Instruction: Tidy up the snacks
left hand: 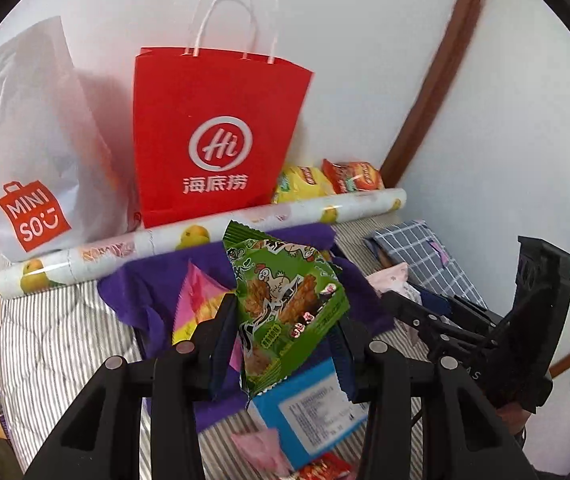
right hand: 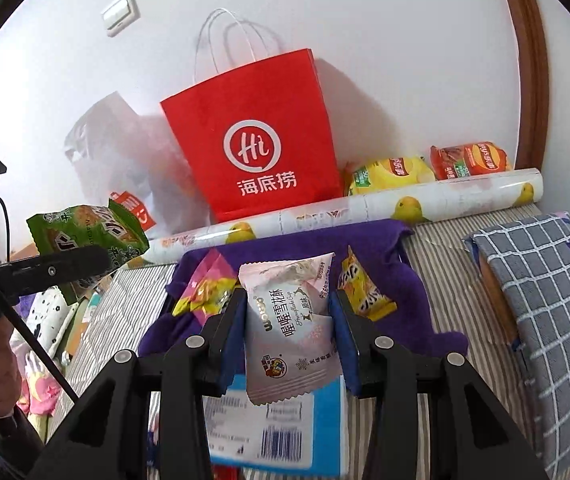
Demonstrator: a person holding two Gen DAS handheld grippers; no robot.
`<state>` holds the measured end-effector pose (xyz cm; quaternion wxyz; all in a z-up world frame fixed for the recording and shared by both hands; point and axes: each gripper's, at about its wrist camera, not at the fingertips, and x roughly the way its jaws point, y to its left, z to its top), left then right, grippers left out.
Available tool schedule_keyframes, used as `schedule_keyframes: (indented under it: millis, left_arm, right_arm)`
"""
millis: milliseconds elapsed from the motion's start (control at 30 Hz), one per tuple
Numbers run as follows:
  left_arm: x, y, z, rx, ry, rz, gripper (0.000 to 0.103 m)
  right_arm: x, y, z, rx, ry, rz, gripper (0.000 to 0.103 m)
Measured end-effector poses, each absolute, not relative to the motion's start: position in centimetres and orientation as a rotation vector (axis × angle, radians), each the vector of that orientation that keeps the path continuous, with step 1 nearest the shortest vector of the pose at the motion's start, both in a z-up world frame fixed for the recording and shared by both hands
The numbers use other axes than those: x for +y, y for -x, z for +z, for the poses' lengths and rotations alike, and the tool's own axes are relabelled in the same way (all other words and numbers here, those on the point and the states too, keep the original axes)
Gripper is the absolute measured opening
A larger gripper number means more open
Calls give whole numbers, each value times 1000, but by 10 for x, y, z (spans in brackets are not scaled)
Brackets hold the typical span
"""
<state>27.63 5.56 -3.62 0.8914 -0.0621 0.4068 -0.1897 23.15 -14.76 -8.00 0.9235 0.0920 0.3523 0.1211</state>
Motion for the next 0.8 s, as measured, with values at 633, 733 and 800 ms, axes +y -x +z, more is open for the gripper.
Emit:
schedule_keyframes:
  millis: [633,733,800]
  left_arm:
    - [85,-335,-72,891,194,-346,41]
    - [86,-340,-80,904,197,-340,41]
    - [85,-342,-83,914,195,-338,41]
  right_arm:
    - [-136,-309,-109,725,-193,230,42]
    - [-139,-312,-118,751,-197,229,42]
    - [-141,-313,-122,757,-197,224,42]
